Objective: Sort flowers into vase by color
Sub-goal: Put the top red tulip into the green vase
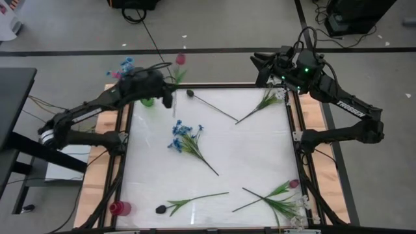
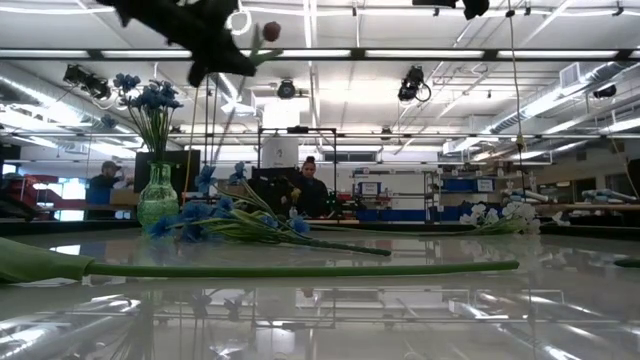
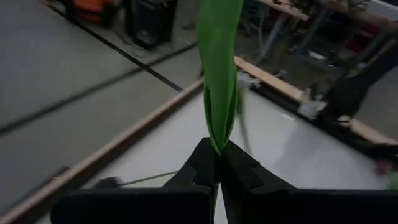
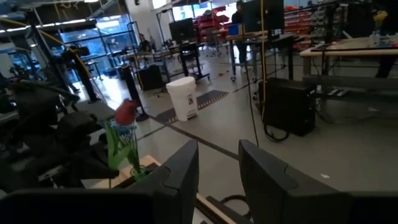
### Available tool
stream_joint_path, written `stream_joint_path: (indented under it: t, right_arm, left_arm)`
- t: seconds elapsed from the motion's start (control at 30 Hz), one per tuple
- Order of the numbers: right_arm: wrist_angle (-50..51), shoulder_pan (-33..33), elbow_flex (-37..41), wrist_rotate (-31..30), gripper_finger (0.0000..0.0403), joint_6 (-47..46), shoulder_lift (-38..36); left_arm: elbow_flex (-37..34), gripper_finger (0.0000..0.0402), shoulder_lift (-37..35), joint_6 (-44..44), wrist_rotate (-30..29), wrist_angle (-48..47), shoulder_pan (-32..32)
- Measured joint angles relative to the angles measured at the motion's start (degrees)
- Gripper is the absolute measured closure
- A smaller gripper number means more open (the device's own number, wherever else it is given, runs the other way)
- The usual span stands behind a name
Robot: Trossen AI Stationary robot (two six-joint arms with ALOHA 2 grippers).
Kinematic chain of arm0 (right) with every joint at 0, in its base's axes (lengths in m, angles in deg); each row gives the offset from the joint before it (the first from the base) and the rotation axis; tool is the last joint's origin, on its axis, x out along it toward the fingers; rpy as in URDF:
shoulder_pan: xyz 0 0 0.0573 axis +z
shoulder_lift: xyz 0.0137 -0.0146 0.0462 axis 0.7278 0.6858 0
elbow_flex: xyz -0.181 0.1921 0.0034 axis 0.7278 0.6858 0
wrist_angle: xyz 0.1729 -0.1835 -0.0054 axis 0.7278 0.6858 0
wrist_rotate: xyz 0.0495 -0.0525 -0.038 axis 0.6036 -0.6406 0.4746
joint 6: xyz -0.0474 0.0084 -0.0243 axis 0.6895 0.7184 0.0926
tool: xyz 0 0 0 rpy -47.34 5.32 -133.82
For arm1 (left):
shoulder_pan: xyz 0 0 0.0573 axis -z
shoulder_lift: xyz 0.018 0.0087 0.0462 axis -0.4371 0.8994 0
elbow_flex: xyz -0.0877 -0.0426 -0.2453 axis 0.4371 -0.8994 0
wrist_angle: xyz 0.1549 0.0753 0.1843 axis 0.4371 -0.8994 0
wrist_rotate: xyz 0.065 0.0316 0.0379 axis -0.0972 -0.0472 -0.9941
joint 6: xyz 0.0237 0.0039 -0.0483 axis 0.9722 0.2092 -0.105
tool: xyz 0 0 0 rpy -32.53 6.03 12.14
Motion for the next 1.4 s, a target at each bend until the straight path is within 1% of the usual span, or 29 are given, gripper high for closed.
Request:
stream_joint_path:
  t: [0.07, 0.2, 0.27, 0.33, 0.47, 0.63, 0.77, 0.83, 1.1, 1.3, 1.4]
  right_arm:
    - [0.0, 0.0, 0.0, 0.0, 0.028, 0.0, 0.0]
    - [0.0, 0.0, 0.0, 0.1, 0.028, 0.0, 0.0]
    - [0.0, 0.0, 0.0, 0.1, 0.028, -0.1, 0.0]
    - [0.0, 0.0, 0.0, 0.1, 0.028, -0.4, 0.0]
    - [0.1, 0.6, 0.0, 0.2, 0.028, -0.4, 0.0]
    - [0.6, 1.4, 0.0, 0.3, 0.028, -0.6, 0.0]
    - [1.2, 2.1, 0.0, 0.1, 0.028, -0.6, 0.0]
    - [1.2, 2.1, 0.0, 0.1, 0.028, -0.6, 0.0]
    - [0.1, 2.1, 0.0, 0.0, 0.028, -0.6, 0.7]
    - [-0.4, 2.1, 0.1, 0.4, 0.028, -1.5, 1.7]
    - [-0.4, 2.1, 0.1, 0.7, 0.028, -1.5, 2.0]
  left_arm:
    - [-3.8, 0.039, -3.4, 2.3, -1.2, 1.3, -0.7]
    - [-10.9, 0.039, -8.1, 4.5, -1.4, 8.4, -1.6]
    - [-13.5, 0.039, -9.6, 6.3, -3.8, 11.1, -1.8]
    - [-15.4, 0.039, -10.4, 8.5, -7.7, 12.1, -1.8]
    - [-16.3, 0.039, -12.5, 12.8, -15.7, 13.4, -2.0]
    - [-16.3, 0.039, -16.4, 14.3, -20.9, 13.4, -4.0]
    - [-16.3, 0.039, -19.7, 15.2, -25.3, 13.2, -6.9]
    - [-16.2, 0.039, -20.6, 16.6, -26.3, 13.3, -8.6]
    - [-16.2, 0.039, -21.1, 17.5, -26.3, 13.7, -14.3]
    - [-16.2, 0.039, -21.1, 17.3, -26.2, 17.3, -15.2]
    - [-16.2, 0.039, -21.1, 17.2, -26.2, 17.3, -15.2]
